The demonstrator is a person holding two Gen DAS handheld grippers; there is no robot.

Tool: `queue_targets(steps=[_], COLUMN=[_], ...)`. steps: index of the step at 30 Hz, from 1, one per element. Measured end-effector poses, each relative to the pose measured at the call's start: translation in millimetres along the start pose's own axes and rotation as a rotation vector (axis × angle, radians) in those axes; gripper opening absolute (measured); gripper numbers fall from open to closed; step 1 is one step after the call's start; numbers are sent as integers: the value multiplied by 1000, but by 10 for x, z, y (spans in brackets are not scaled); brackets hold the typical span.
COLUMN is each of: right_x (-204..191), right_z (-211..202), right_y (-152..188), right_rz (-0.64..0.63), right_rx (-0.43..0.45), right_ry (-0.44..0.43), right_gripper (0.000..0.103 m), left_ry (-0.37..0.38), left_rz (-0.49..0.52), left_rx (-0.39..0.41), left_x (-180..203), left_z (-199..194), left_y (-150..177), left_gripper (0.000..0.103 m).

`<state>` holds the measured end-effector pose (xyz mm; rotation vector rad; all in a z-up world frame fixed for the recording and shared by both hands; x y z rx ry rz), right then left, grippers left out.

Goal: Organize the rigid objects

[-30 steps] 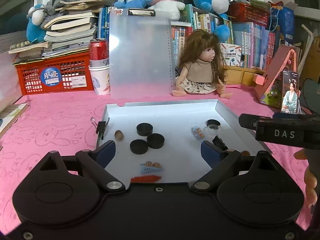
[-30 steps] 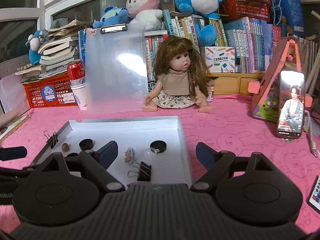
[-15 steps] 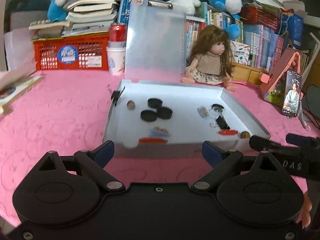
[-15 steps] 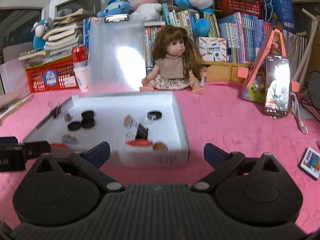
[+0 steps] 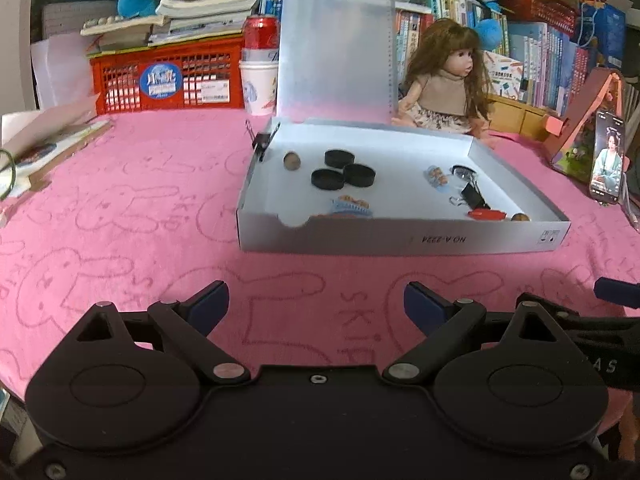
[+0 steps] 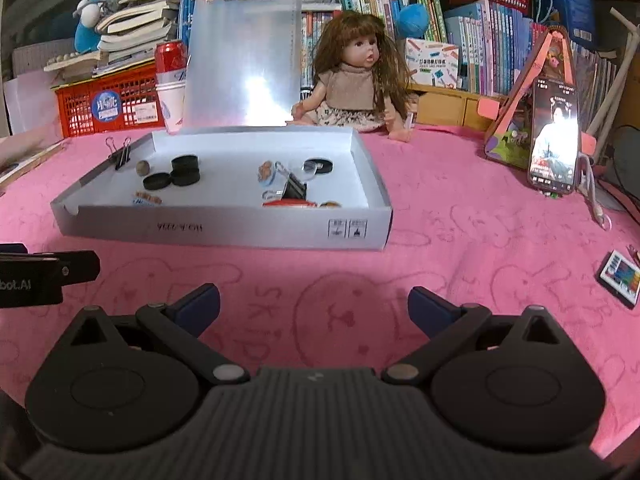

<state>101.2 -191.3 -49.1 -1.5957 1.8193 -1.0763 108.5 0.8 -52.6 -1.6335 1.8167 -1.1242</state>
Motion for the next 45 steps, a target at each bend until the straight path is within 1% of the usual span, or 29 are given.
queue_targets(steps=[3,10,19,45], right_x=[-24,-19,-27,-29], right_z=[21,14,17,12], right_y=[64,77,76,77], right_rz=[-2,3,7,6], right_rx=[-19,-12,-2,2], right_ry=[-4,-5,-7,-7], right_gripper=[103,103,103,103], left_ry=[-2,-24,-16,-22], left_rz=[-7,41,60,57], left_rx=[-16,-22,-33,-38], left_x=[-20,12,32,15], left_z=[36,57,93,90], left_y=[47,86,99,108], left_gripper=[94,95,103,103])
Point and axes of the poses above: each gripper's, at about its wrist camera, not at the fingertips, and z roughly the way its jaws point, x to its right, y to its underside, the point moved 9 cm from there along z, roughly the way its jaws point, and after that the axes turned 12 degrees about y, right-handed, at the moved point
